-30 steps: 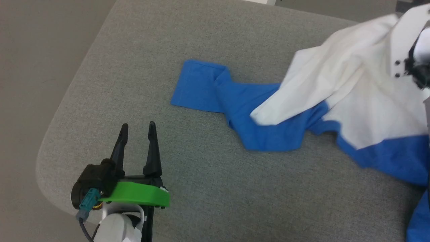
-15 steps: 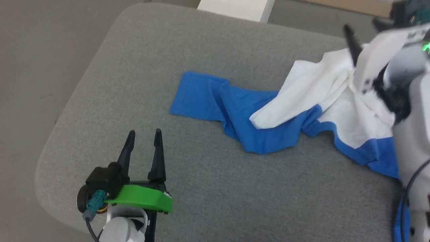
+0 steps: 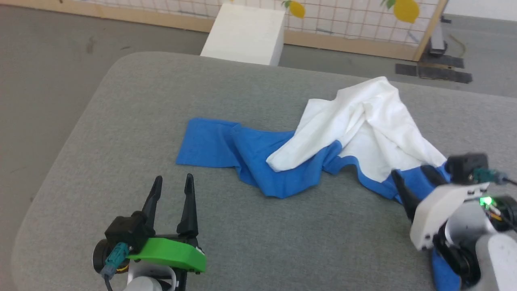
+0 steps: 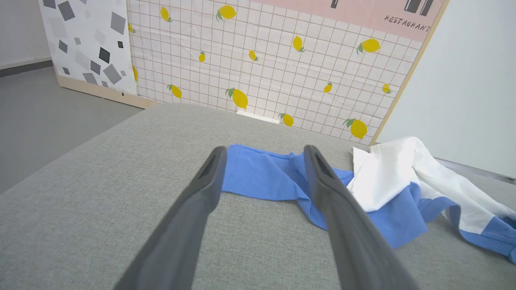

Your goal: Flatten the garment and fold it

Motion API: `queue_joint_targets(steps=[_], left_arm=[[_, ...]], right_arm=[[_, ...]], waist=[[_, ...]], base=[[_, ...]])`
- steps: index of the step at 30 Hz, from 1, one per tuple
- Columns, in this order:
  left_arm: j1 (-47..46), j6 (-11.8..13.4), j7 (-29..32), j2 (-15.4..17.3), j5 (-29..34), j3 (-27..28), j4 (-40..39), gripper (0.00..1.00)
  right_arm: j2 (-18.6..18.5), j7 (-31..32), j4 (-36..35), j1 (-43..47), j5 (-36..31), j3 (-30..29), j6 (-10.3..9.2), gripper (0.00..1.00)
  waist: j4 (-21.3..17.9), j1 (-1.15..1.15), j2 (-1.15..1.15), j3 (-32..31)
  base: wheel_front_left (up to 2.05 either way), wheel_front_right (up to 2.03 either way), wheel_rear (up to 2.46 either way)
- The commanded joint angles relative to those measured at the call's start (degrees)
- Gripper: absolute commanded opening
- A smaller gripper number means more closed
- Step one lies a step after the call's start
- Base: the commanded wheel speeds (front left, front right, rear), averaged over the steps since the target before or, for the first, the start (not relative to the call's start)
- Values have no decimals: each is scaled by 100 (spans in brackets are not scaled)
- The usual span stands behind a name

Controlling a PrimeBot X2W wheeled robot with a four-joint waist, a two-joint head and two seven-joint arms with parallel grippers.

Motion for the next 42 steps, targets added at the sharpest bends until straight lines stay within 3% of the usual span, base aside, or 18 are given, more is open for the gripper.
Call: queue_joint_targets(steps=[1, 9, 20, 21, 22, 23, 24, 32, 36, 42], left_arm=[[72, -16, -27, -21, -9, 3, -10, 100], [-43, -20, -27, -22, -43, -79, -36, 100], [-273, 41, -27, -23, -159, -188, -14, 100], [-279, 50, -27, -23, -168, -194, -11, 100], [-283, 56, -27, -23, -174, -200, -8, 100], [-287, 65, -27, -23, -182, -206, -2, 100], [-289, 71, -27, -23, -185, -209, 4, 100], [-286, 59, -27, -23, -176, -200, 77, 100], [-223, 42, -27, -23, -145, -155, 107, 100], [-155, 8, -27, -23, -122, -135, 144, 100]], right_arm=[[-85, 183, -85, 164, -60, 29, -9, 100], [-473, 1040, -46, 39, -457, 383, -9, 100], [-587, 1307, 1062, -1018, -701, 935, -9, 100], [-591, 1359, 1162, -1068, -681, 981, -9, 89], [-598, 1364, 1214, -1105, -666, 1008, -9, 43], [-598, 1352, 1266, -1141, -644, 1021, -9, 13], [-602, 1346, 1301, -1163, -629, 1034, -9, 0], [-843, 1410, 1001, -920, -84, 1315, -9, 0], [-1410, 2014, 412, -433, 450, 1470, -9, 0], [-2036, 2882, -170, 181, 934, 1039, -9, 0]], waist=[[-169, 0, 0, -89], [-90, 0, 0, 245], [182, 0, 0, 692], [191, 0, 0, 703], [198, 0, 0, 706], [203, 0, 0, 706], [204, 0, 0, 704], [132, 0, 0, 510], [60, 0, 0, 373], [9, 0, 0, 260]], base=[[0, 0, 0], [0, 0, 0], [0, 0, 0], [0, 0, 0], [0, 0, 0], [0, 0, 0], [0, 0, 0], [0, 0, 0], [0, 0, 0], [0, 0, 0]])
